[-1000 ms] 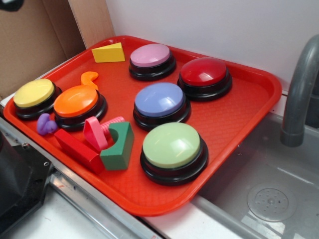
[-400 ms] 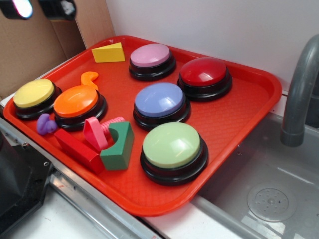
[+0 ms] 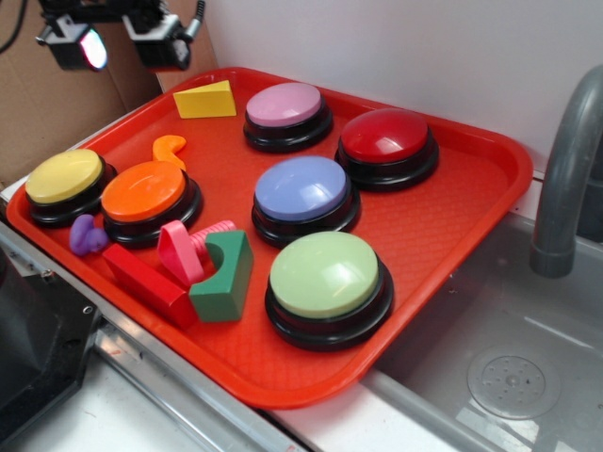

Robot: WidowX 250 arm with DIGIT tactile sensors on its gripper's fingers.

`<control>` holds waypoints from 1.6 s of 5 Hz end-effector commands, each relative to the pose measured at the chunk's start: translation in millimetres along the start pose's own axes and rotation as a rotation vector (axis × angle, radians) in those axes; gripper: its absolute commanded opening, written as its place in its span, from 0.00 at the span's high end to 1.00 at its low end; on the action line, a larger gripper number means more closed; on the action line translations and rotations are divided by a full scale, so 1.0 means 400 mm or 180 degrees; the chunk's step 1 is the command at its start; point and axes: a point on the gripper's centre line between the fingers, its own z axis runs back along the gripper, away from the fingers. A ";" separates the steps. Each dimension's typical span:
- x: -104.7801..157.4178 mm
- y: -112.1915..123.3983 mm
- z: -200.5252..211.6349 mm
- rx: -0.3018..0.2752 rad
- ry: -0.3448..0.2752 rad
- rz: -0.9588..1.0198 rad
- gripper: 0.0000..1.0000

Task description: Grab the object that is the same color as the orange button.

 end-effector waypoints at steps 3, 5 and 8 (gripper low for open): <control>0.132 0.107 -0.185 0.0008 -0.0144 0.0517 0.00; 0.115 0.089 -0.248 -0.0164 0.0182 0.0214 0.00; 0.088 0.075 -0.282 -0.0266 0.0367 0.0078 1.00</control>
